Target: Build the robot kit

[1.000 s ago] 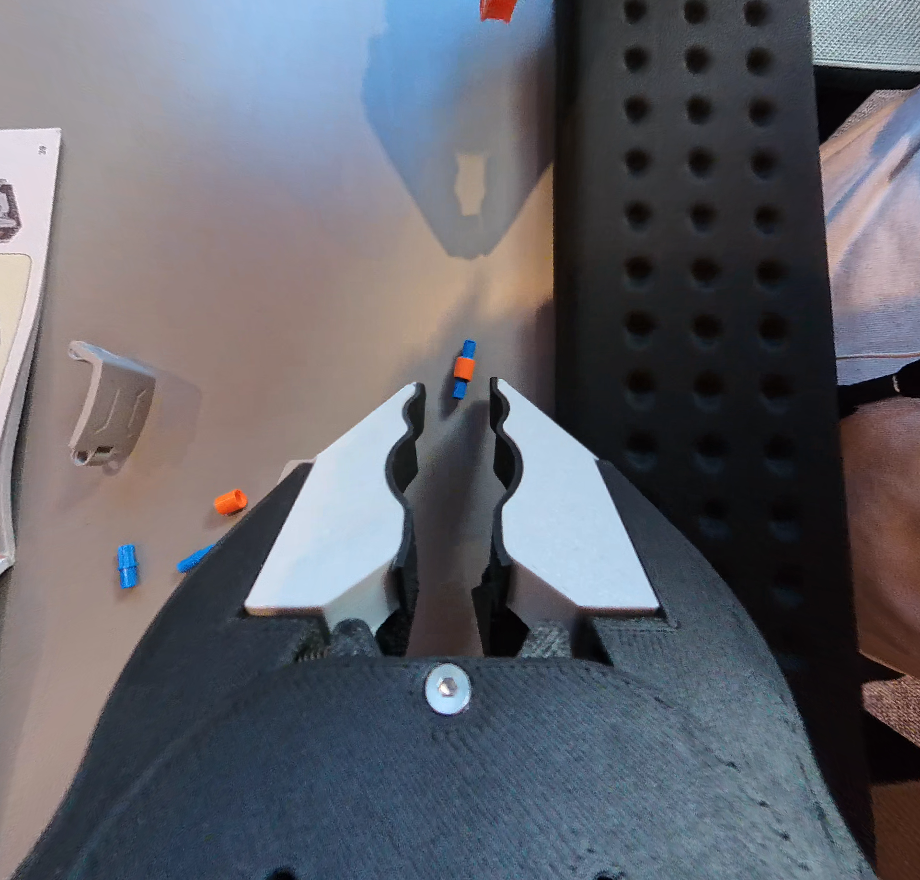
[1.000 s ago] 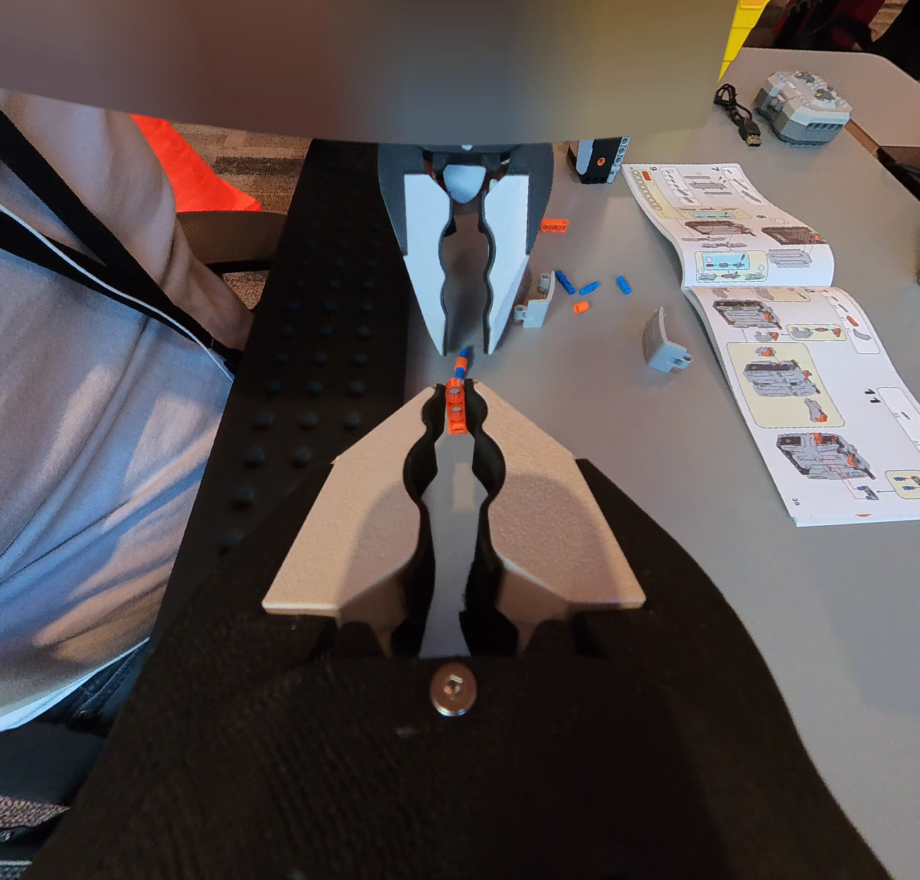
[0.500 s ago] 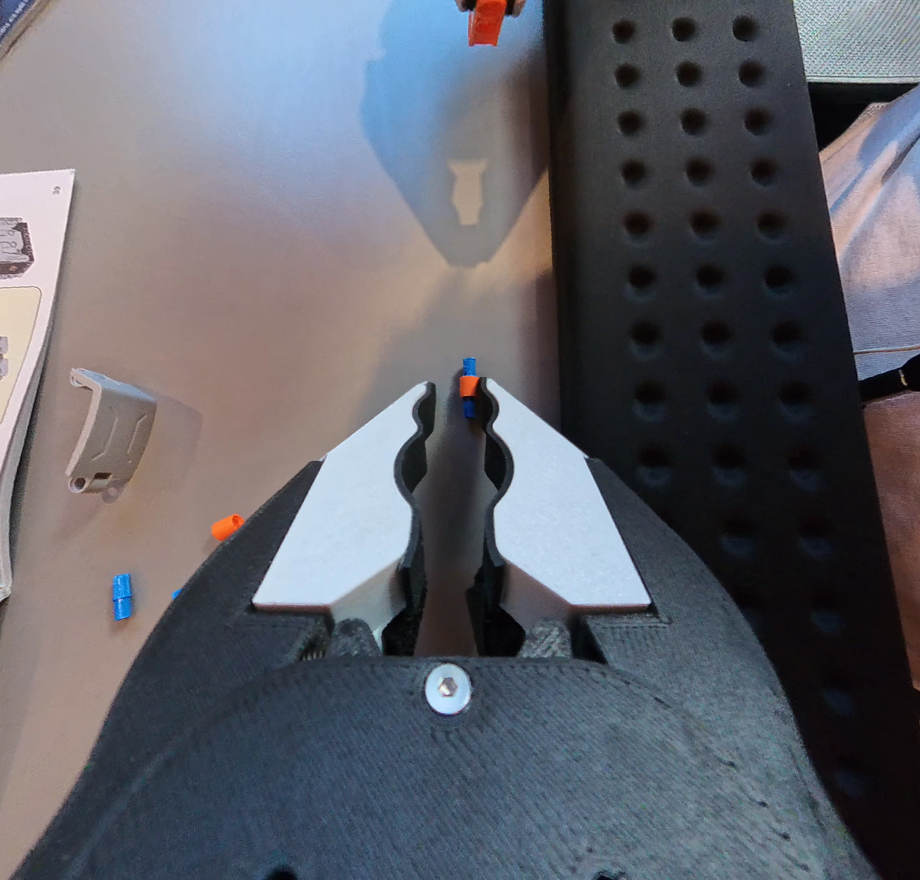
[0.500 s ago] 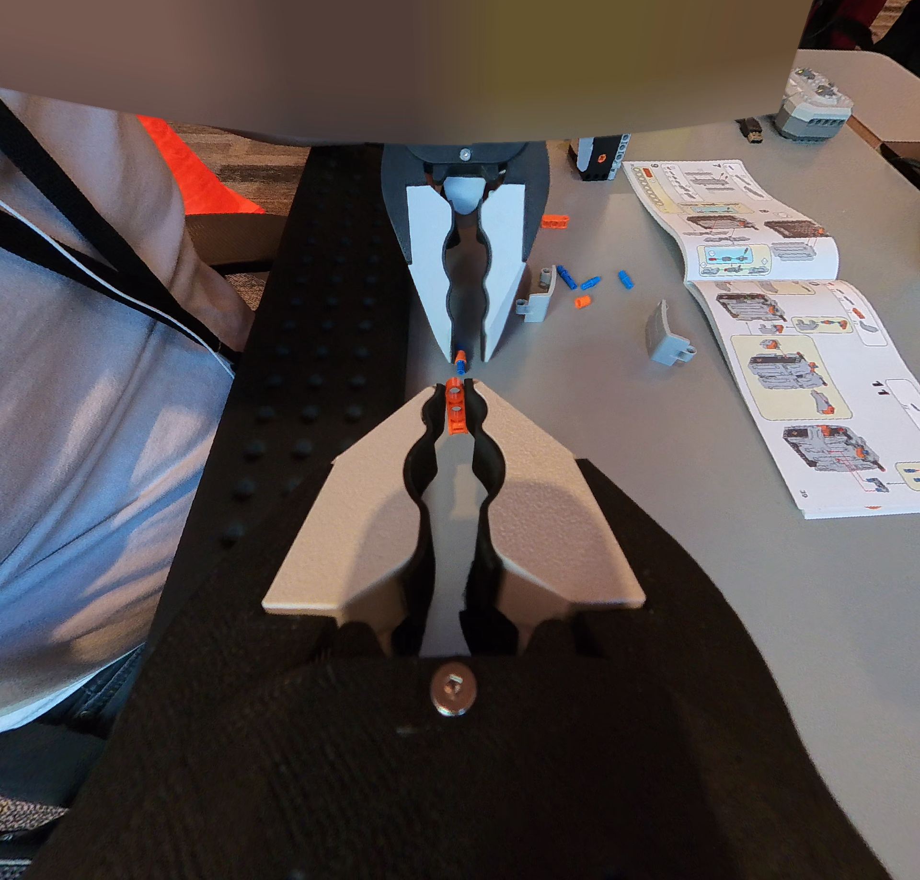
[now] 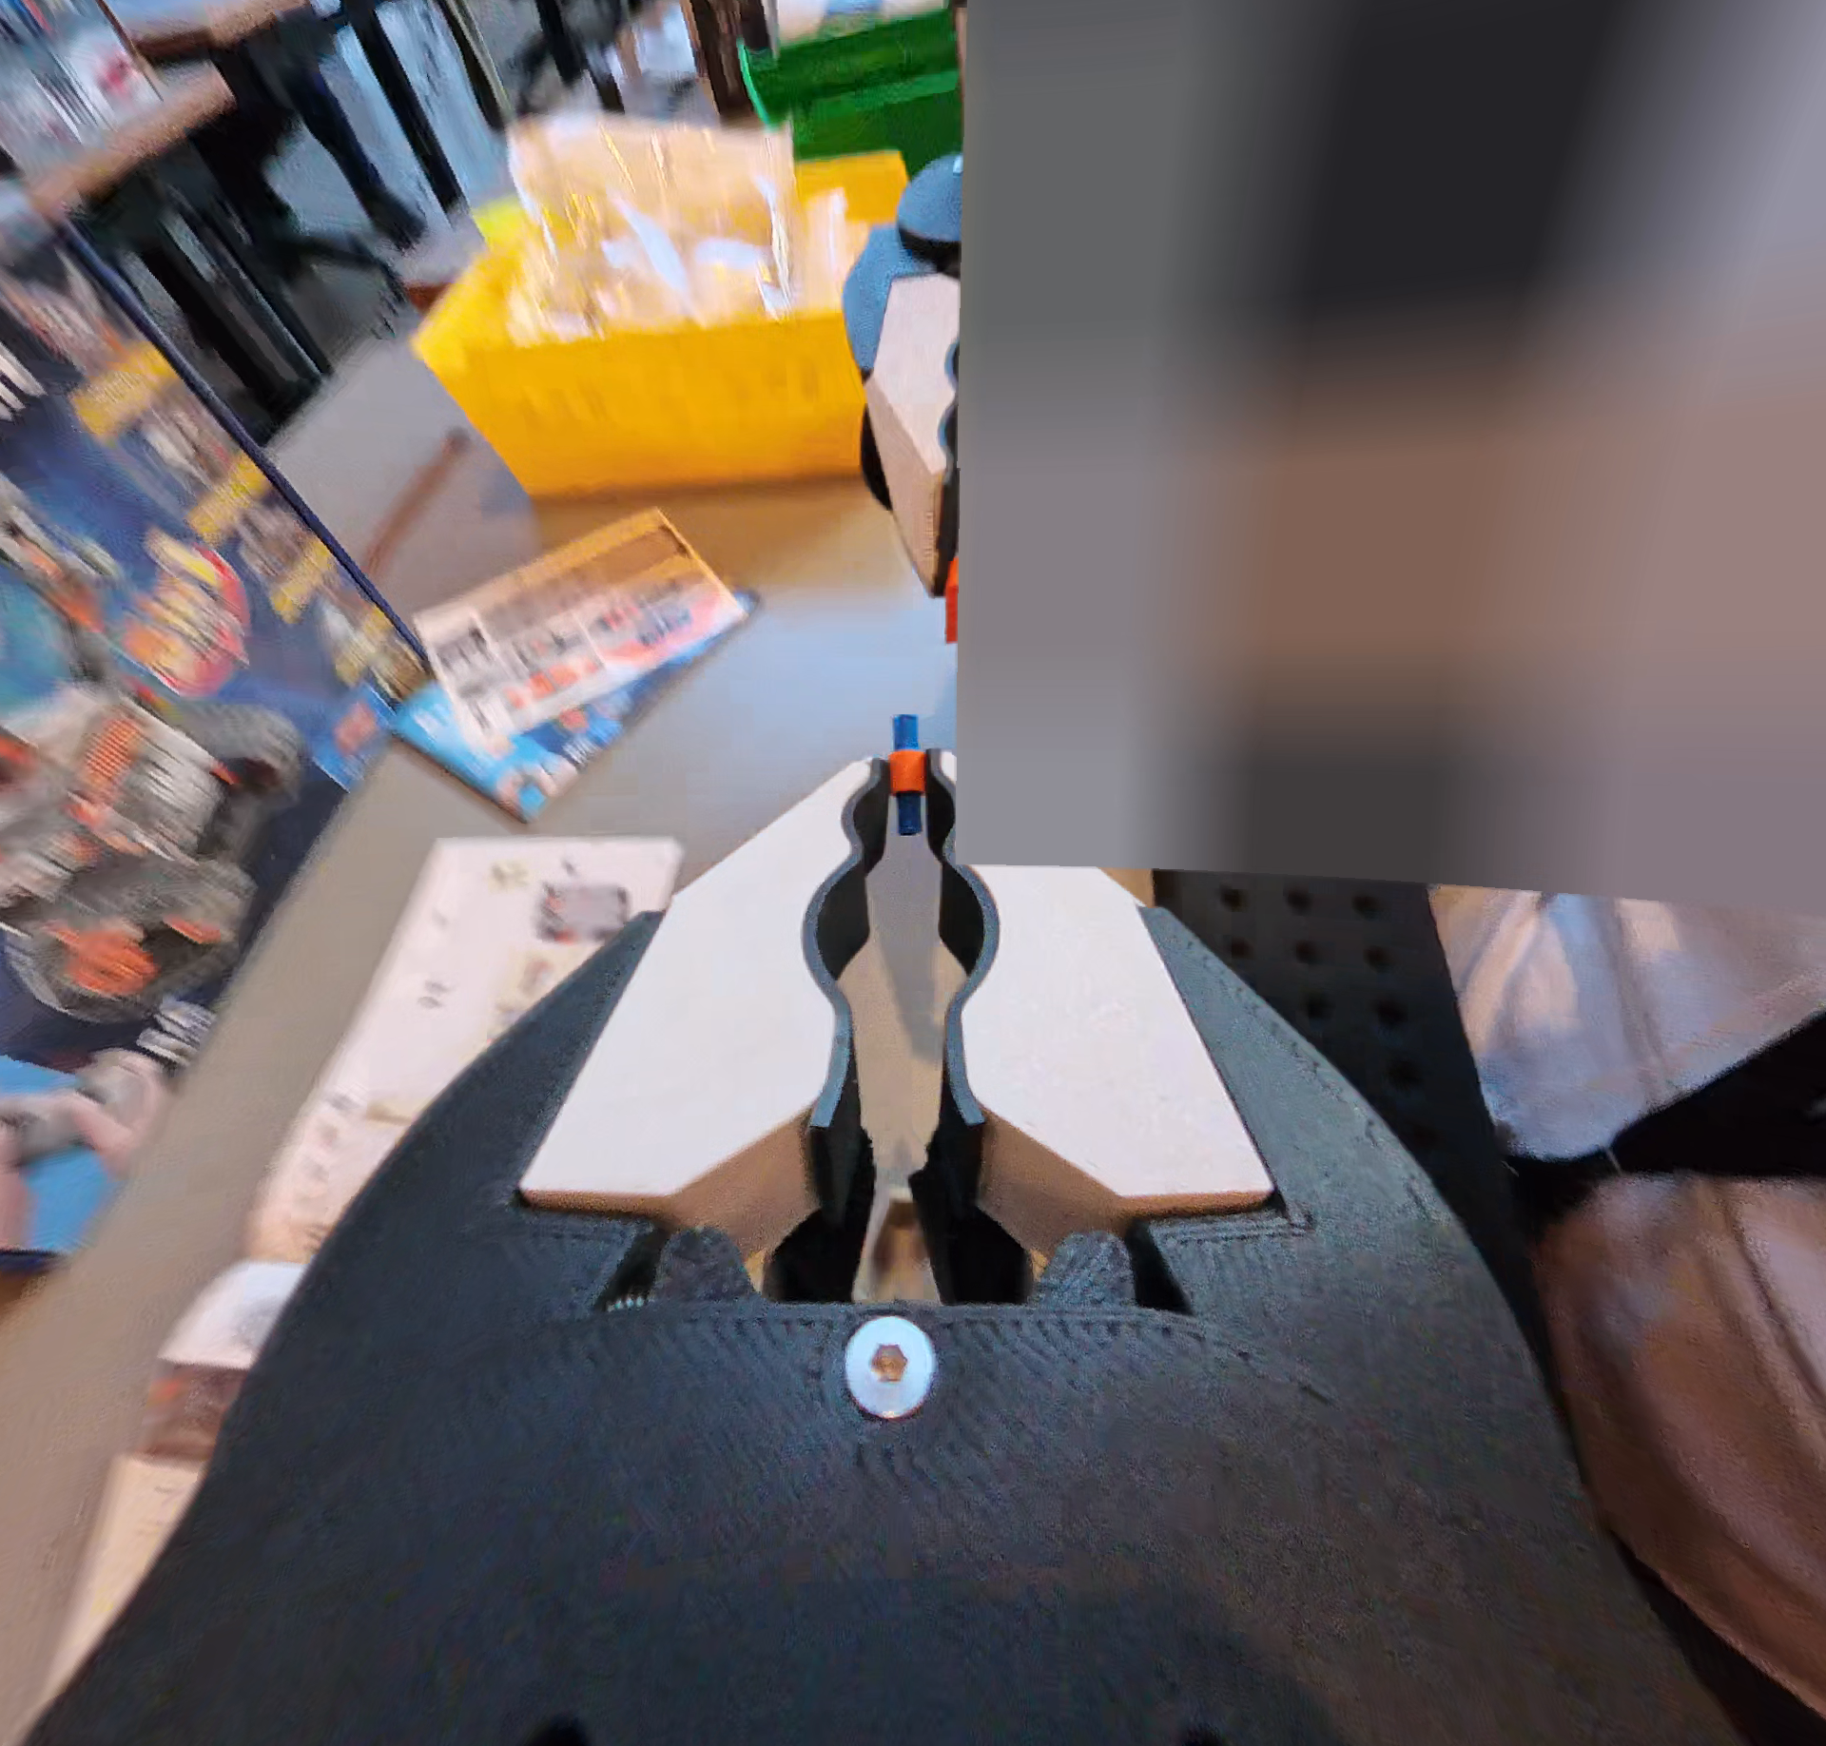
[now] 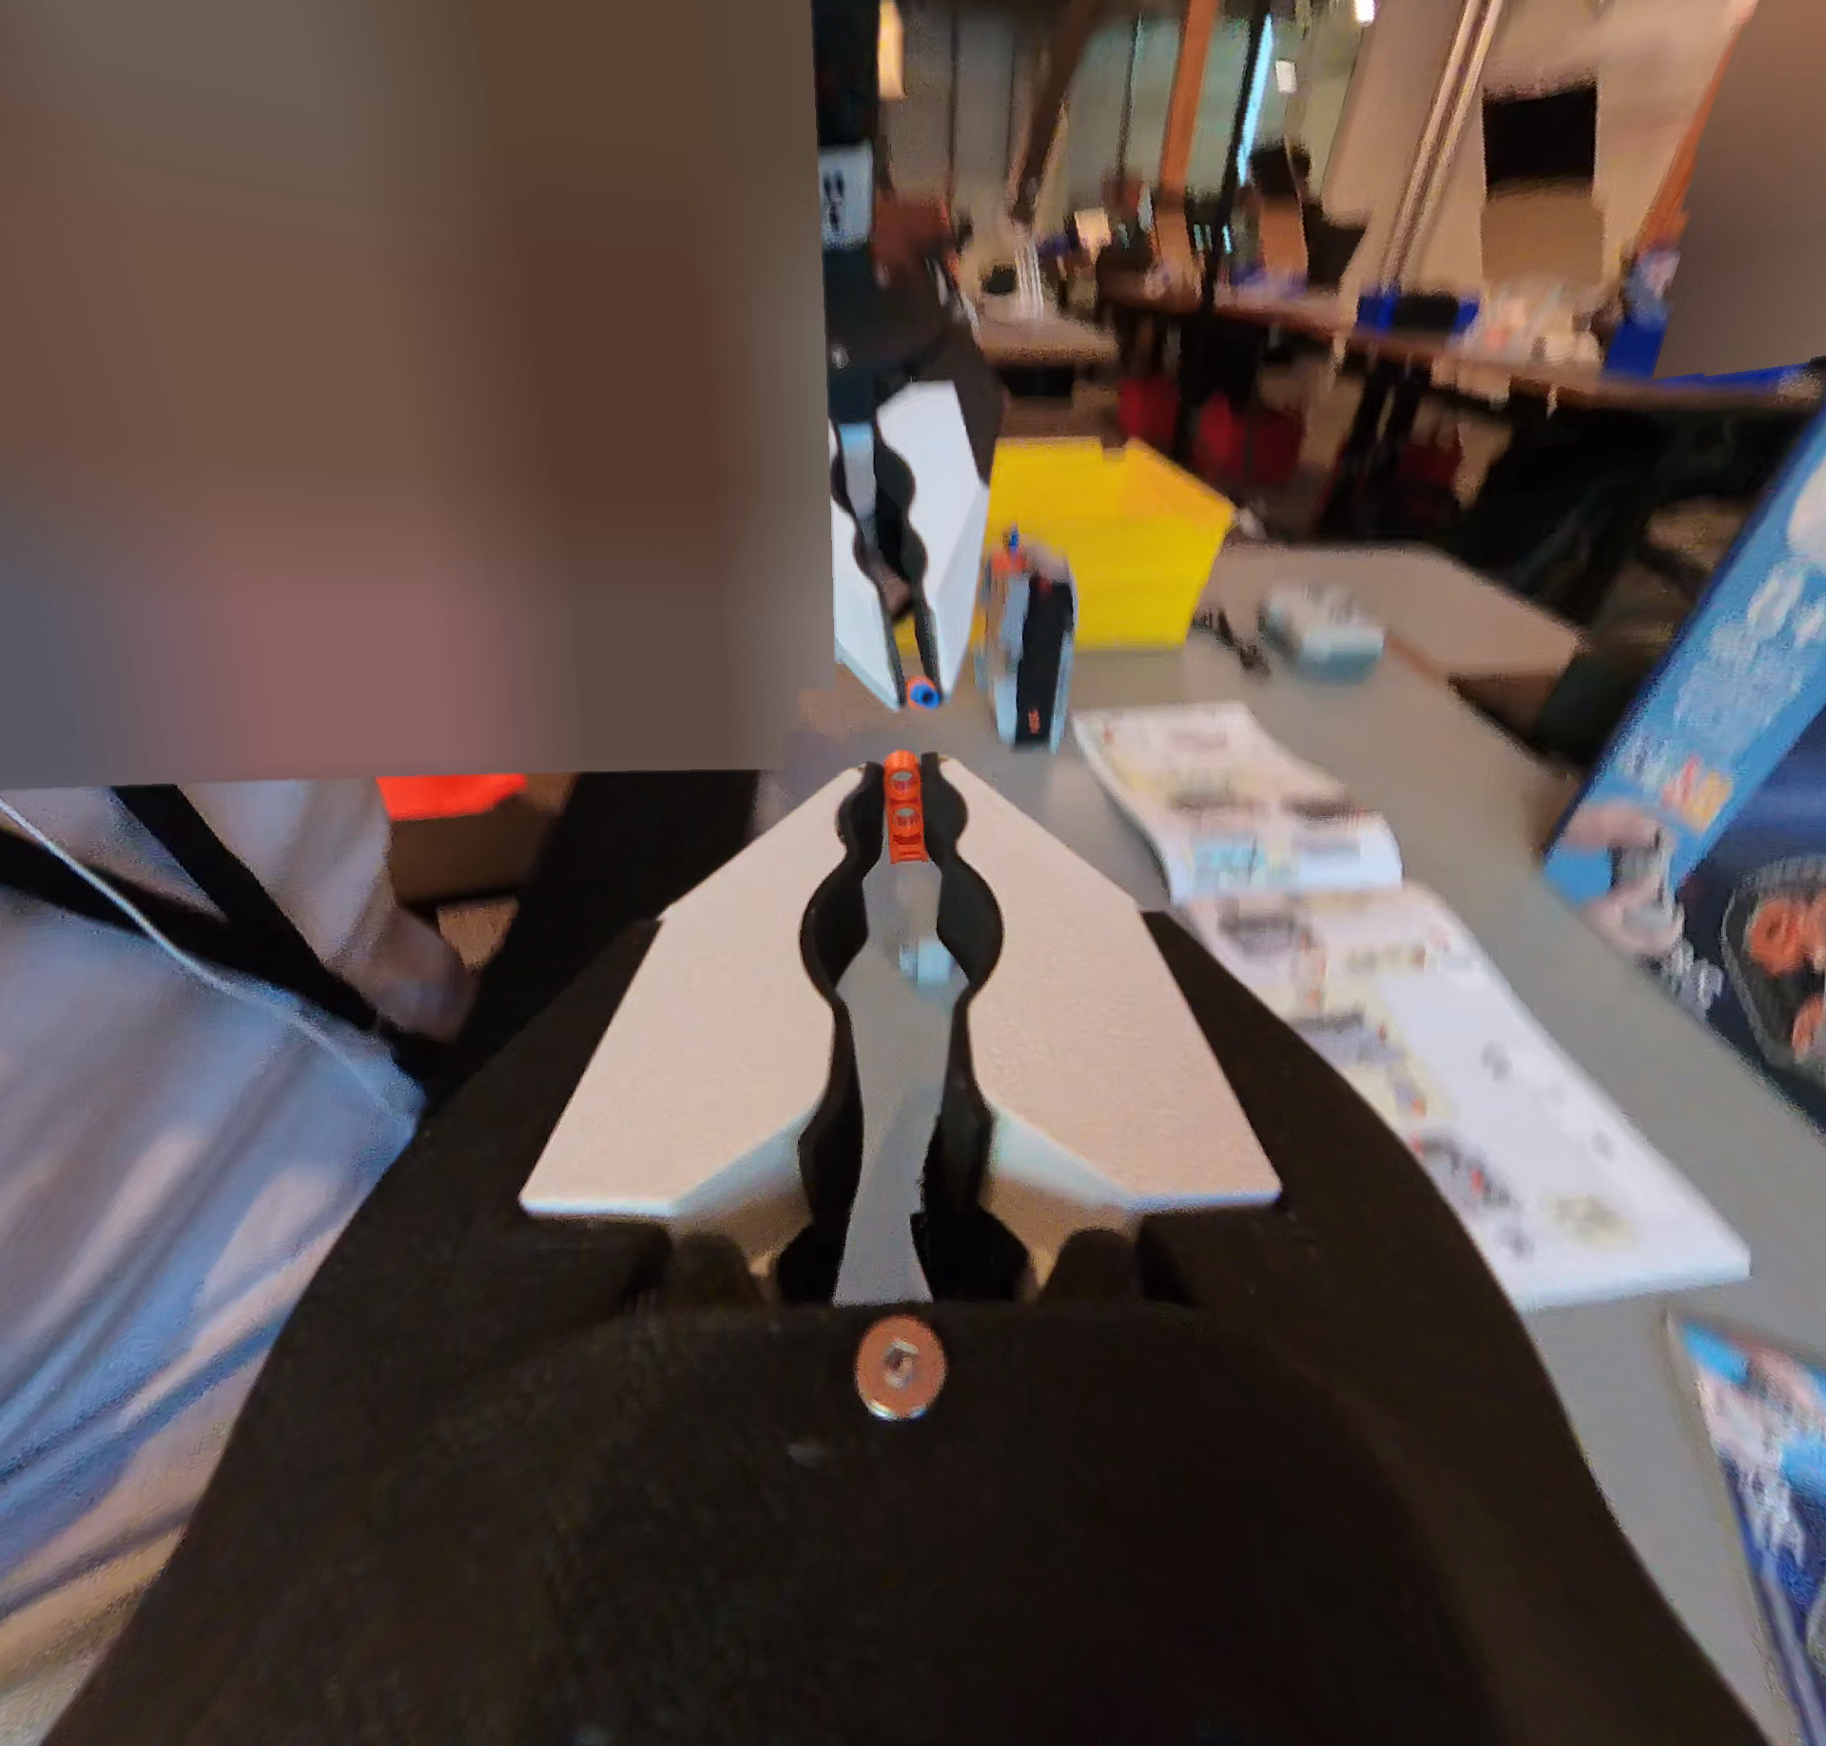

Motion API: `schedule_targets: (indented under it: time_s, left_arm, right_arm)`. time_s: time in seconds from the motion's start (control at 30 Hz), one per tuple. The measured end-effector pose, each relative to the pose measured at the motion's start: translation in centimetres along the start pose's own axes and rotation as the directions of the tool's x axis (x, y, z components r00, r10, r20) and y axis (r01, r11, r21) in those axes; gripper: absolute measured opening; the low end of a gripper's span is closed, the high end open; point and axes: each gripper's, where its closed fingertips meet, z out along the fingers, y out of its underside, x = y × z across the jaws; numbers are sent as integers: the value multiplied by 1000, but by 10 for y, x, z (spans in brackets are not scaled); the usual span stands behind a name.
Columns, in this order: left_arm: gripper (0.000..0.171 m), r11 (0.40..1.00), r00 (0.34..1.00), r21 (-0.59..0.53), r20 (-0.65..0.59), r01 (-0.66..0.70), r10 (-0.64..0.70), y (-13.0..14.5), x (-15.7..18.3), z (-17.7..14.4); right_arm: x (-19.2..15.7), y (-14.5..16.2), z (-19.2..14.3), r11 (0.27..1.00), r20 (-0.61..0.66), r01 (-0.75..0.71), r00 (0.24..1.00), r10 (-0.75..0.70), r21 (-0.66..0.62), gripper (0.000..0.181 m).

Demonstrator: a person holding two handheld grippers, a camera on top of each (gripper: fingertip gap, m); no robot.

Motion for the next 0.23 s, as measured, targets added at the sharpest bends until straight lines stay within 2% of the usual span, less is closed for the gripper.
schedule_targets:
  time_s: [0.13,0.23]
  left_arm:
    - [5,983,984,81,84,-164,157,-57,-13,-16]
    - [5,969,978,145,86,-201,190,-91,-14,-28]
  right_arm:
    - [8,-75,-9,981,82,62,994,-78,185,6]
    - [10,-113,-12,965,163,66,980,-110,254,6]
